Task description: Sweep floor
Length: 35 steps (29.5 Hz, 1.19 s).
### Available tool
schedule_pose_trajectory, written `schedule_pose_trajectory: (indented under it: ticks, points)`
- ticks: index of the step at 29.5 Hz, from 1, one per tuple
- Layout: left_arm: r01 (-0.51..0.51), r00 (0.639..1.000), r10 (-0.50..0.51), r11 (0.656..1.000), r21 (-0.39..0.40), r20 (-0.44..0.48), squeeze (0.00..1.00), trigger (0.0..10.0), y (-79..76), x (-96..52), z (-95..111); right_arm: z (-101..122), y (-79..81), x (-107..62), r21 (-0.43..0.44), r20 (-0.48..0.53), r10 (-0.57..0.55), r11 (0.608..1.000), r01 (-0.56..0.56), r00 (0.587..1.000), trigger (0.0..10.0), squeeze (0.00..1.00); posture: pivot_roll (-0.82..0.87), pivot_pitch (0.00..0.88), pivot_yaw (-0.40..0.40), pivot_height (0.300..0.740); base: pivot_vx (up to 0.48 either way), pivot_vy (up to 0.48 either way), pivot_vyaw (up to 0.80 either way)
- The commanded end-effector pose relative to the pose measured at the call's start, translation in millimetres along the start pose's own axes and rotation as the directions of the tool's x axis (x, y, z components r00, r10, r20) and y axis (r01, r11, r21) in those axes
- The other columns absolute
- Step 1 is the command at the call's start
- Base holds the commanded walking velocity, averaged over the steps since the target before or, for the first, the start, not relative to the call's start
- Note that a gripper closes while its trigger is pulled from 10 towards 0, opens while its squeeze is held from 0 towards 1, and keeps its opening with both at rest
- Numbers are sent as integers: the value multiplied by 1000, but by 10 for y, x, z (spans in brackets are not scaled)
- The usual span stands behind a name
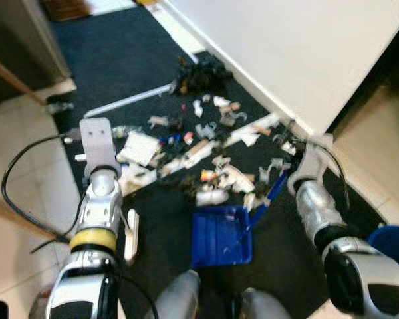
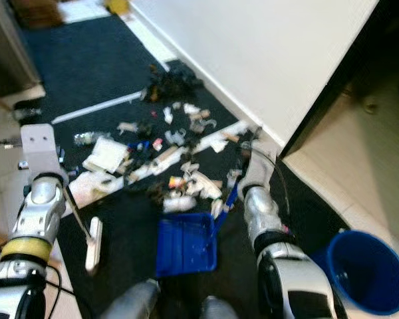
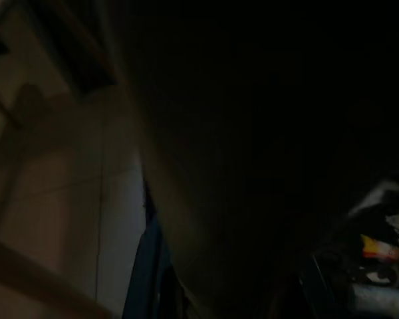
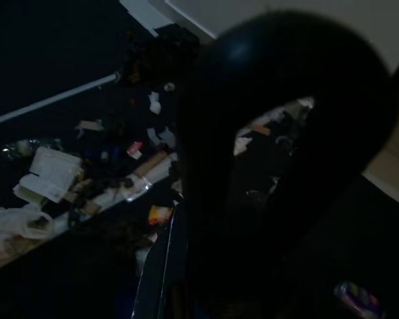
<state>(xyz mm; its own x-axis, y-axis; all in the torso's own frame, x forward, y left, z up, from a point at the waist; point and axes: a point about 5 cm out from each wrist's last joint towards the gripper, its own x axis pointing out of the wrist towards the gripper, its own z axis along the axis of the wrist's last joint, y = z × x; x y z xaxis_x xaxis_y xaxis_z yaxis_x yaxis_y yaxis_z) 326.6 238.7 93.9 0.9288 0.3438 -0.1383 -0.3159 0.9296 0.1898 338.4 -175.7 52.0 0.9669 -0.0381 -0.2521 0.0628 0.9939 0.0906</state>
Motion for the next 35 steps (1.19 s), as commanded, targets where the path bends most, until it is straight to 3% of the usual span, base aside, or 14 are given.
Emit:
schedule_pose_trajectory:
  ticks: [1, 4, 6, 8, 16, 20, 23, 28, 35]
  points:
    - [0, 1000, 0, 1000, 5, 24, 0, 10000, -17, 18, 76, 58, -18, 17, 0, 19, -1, 1000, 1, 1000, 10000, 0, 158, 40, -74, 740, 0, 0, 800]
    - [4, 1000, -4, 1000, -21, 11, 0, 10000, -25, 18, 60, 51, -17, 15, 1, 16, 0, 1000, 0, 1000, 10000, 0, 159, 38, -73, 740, 0, 0, 800]
    - [61, 997, -63, 997, -50, -44, 0, 10000, -108, 13, -9, 25, -32, 8, 10, 3, -6, 1000, 6, 1000, 10000, 0, 160, 34, -72, 740, 0, 0, 800]
    - [79, 994, -83, 995, -61, -69, 0, 10000, -152, -7, -66, -14, -64, -6, 58, -12, -30, 998, 31, 999, 10000, 0, 158, 32, -68, 740, 0, 0, 0]
    - [49, 993, -60, 994, -102, -106, 0, 10000, -176, -33, -157, -63, -161, -32, 34, -34, -80, 996, 81, 996, 10000, 0, 146, 20, -60, 740, 0, 0, 0]
    - [55, 992, -64, 995, -83, -112, 0, 10000, -180, -16, -154, -4, -233, -30, 49, 1, -126, 991, 125, 992, 10000, 0, 144, 12, -52, 740, 0, 0, 0]
    - [54, 994, -63, 993, -102, -89, 0, 10000, -144, 45, -50, 214, -294, 28, 63, 75, -139, 989, 134, 987, 10000, 0, 135, 14, -36, 740, 0, 0, 0]
    - [52, 996, -61, 990, -132, -65, 0, 10000, -167, 71, 25, 313, -410, 48, 79, 80, -175, 983, 168, 981, 10000, 0, 132, 53, -38, 740, 0, 0, 0]
    - [51, 994, -56, 997, -58, -90, 0, 10000, -160, 65, -28, 311, -415, 48, 87, 77, -182, 981, 176, 980, 10000, 0, 128, 60, -28, 740, 0, 0, 0]
